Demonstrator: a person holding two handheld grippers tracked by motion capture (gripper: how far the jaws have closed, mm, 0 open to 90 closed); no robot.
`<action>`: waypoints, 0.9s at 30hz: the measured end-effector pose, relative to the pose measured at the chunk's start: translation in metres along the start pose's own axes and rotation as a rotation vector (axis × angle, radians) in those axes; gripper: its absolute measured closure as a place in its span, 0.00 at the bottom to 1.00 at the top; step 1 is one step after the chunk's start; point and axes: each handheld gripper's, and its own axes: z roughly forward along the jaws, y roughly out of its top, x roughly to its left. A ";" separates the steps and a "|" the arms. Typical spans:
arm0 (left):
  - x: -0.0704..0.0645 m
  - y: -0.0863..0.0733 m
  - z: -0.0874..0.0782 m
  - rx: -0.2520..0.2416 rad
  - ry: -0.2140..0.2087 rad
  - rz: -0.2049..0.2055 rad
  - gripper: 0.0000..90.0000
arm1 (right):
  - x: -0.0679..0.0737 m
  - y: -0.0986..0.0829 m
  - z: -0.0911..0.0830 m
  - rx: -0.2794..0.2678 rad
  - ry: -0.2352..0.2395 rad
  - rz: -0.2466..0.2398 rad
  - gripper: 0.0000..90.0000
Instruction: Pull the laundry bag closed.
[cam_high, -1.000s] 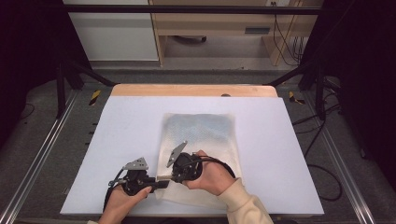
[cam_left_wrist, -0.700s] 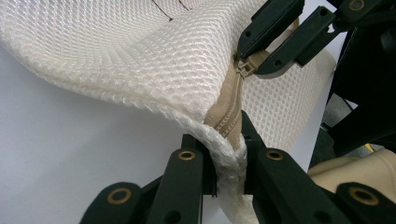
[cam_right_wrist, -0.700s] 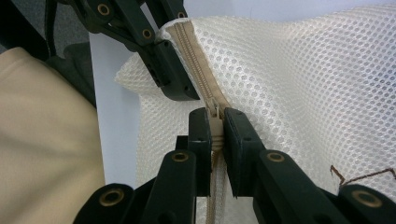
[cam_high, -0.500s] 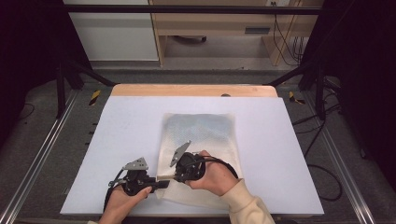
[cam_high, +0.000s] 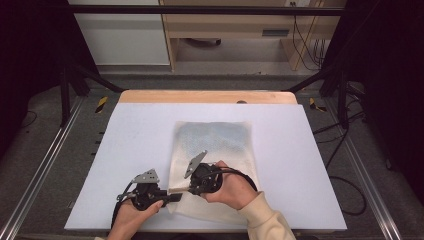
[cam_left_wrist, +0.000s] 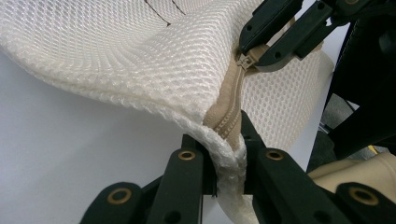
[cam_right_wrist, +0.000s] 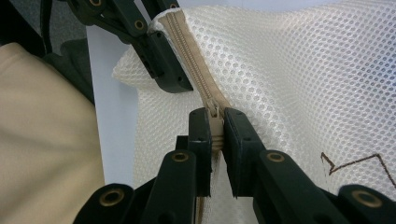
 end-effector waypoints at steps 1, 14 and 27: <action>0.000 0.000 0.000 0.003 -0.001 0.002 0.93 | 0.000 0.000 0.000 0.001 -0.001 0.000 0.91; -0.005 0.001 0.006 0.003 0.009 0.012 0.93 | -0.003 -0.003 -0.001 0.011 0.000 0.006 0.91; -0.007 0.001 0.011 0.013 0.004 0.020 0.93 | -0.004 -0.007 -0.004 0.015 0.001 0.013 0.91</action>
